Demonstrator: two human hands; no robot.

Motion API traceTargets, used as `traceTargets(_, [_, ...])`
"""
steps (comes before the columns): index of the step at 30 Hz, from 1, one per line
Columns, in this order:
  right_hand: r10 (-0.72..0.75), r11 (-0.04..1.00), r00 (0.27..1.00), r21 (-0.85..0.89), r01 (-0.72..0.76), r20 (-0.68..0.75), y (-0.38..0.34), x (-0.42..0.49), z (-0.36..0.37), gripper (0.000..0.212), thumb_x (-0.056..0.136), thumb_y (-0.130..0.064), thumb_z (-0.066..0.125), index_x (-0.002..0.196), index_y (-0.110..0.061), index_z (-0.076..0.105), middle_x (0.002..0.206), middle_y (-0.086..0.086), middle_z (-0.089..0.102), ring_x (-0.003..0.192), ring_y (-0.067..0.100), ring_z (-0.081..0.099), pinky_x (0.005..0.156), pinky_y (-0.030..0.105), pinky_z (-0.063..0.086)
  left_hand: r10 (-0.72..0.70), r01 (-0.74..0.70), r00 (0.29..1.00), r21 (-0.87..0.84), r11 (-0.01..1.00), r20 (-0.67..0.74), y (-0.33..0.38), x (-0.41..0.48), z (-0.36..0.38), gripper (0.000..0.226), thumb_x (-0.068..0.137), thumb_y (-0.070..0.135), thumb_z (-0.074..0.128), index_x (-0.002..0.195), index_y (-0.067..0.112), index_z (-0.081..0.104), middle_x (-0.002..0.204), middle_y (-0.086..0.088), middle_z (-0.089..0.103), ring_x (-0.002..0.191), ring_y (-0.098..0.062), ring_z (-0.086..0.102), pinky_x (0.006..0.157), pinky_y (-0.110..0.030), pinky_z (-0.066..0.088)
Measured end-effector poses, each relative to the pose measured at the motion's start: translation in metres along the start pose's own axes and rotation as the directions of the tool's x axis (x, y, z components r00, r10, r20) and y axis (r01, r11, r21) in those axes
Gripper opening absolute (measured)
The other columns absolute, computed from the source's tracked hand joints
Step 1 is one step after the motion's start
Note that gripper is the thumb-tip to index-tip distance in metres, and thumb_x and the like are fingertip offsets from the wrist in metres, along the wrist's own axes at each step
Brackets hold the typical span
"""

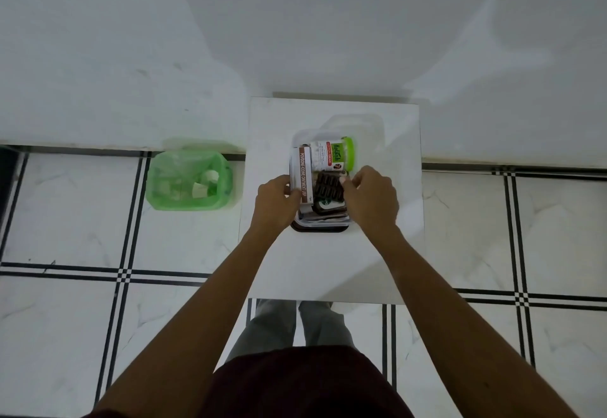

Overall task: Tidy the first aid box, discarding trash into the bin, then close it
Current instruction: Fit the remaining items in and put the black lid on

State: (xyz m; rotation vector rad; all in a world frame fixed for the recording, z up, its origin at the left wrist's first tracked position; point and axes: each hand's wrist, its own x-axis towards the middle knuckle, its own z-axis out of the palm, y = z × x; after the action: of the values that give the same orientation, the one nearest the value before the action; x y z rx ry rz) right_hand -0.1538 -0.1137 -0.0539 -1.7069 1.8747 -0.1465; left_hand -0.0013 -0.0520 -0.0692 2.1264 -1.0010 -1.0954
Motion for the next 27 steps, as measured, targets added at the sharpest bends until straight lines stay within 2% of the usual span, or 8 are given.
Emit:
traceTargets(3, [0.113, 0.978, 0.991, 0.183, -0.097, -0.078, 0.019, 0.008, -0.012, 0.020, 0.089, -0.032, 0.058, 0.090, -0.012, 0.061, 0.082, 0.002, 0.064, 0.073, 0.022, 0.058, 0.064, 0.026, 0.038, 0.043, -0.045, 0.999, 0.053, 0.998, 0.029, 0.002, 0.000, -0.004, 0.027, 0.089, 0.009, 0.050, 0.109, 0.001, 0.066, 0.108, -0.017, 0.071, 0.084, -0.028, 0.068, 0.067, -0.031, 0.058])
traceTargets(6, [0.205, 0.934, 0.978, 0.307, -0.182, -0.041, 0.043, 0.019, -0.012, 0.021, 0.084, -0.027, 0.060, 0.090, -0.008, 0.065, 0.085, 0.011, 0.071, 0.078, 0.028, 0.067, 0.068, 0.033, 0.052, 0.090, -0.088, 0.996, 0.111, 0.990, -0.014, -0.002, -0.004, -0.016, 0.019, 0.089, 0.008, 0.050, 0.097, -0.003, 0.064, 0.101, -0.018, 0.072, 0.069, -0.023, 0.062, 0.052, -0.014, 0.045])
traceTargets(9, [0.144, 0.967, 0.978, 0.188, -0.171, 0.153, 0.050, 0.019, 0.002, 0.031, 0.083, -0.026, 0.068, 0.065, -0.002, 0.060, 0.063, 0.014, 0.059, 0.060, 0.026, 0.057, 0.058, 0.031, 0.044, 0.100, -0.100, 0.994, -0.002, 0.995, -0.048, -0.013, -0.013, -0.033, 0.020, 0.089, 0.005, 0.050, 0.099, -0.003, 0.065, 0.100, -0.018, 0.073, 0.077, -0.027, 0.070, 0.061, -0.041, 0.058])
traceTargets(11, [0.108, 0.984, 0.965, 0.111, -0.137, 0.238, 0.046, 0.016, 0.018, 0.053, 0.078, -0.033, 0.074, 0.050, -0.013, 0.033, 0.049, 0.004, 0.031, 0.045, 0.019, 0.033, 0.048, 0.030, 0.024, 0.079, -0.083, 0.994, -0.051, 0.995, -0.081, -0.019, -0.019, -0.043, 0.022, 0.088, 0.003, 0.050, 0.101, -0.001, 0.067, 0.098, -0.016, 0.074, 0.078, -0.029, 0.072, 0.064, -0.048, 0.059])
traceTargets(13, [0.126, 0.984, 0.958, 0.089, -0.153, 0.256, 0.043, 0.014, 0.034, 0.059, 0.075, -0.038, 0.076, 0.051, -0.015, 0.027, 0.048, 0.001, 0.026, 0.044, 0.017, 0.029, 0.045, 0.030, 0.019, 0.058, -0.063, 0.995, -0.064, 0.996, -0.087, -0.023, -0.022, -0.050, 0.023, 0.087, 0.003, 0.050, 0.102, 0.001, 0.068, 0.094, -0.015, 0.074, 0.075, -0.029, 0.072, 0.061, -0.050, 0.059])
traceTargets(18, [0.235, 0.956, 0.939, 0.114, -0.270, 0.252, 0.045, 0.016, 0.056, 0.051, 0.076, -0.029, 0.076, 0.048, -0.011, 0.037, 0.050, 0.004, 0.040, 0.058, 0.026, 0.050, 0.043, 0.025, 0.030, 0.008, -0.011, 0.998, -0.048, 0.999, -0.068, -0.030, -0.022, -0.055, 0.025, 0.087, 0.004, 0.052, 0.105, 0.006, 0.069, 0.090, -0.013, 0.075, 0.075, -0.030, 0.071, 0.063, -0.051, 0.059])
traceTargets(22, [0.247, 0.857, 0.895, 0.349, -0.380, 0.371, 0.053, 0.023, 0.043, 0.027, 0.082, -0.015, 0.069, 0.062, -0.006, 0.053, 0.080, 0.022, 0.063, 0.086, 0.039, 0.067, 0.073, 0.043, 0.059, 0.009, -0.013, 0.999, -0.085, 0.996, -0.049, -0.028, -0.027, -0.051, 0.024, 0.089, 0.003, 0.053, 0.107, 0.005, 0.068, 0.090, -0.013, 0.074, 0.072, -0.026, 0.070, 0.064, -0.050, 0.059])
traceTargets(27, [0.168, 0.731, 0.927, 0.589, -0.345, 0.336, 0.055, 0.026, -0.016, 0.013, 0.085, -0.014, 0.068, 0.088, -0.010, 0.056, 0.097, 0.018, 0.061, 0.090, 0.032, 0.062, 0.071, 0.041, 0.057, 0.002, -0.007, 0.999, -0.133, 0.991, -0.037, -0.028, -0.024, -0.042, 0.020, 0.089, 0.004, 0.053, 0.102, 0.005, 0.069, 0.084, -0.010, 0.073, 0.070, -0.031, 0.071, 0.060, -0.050, 0.059])
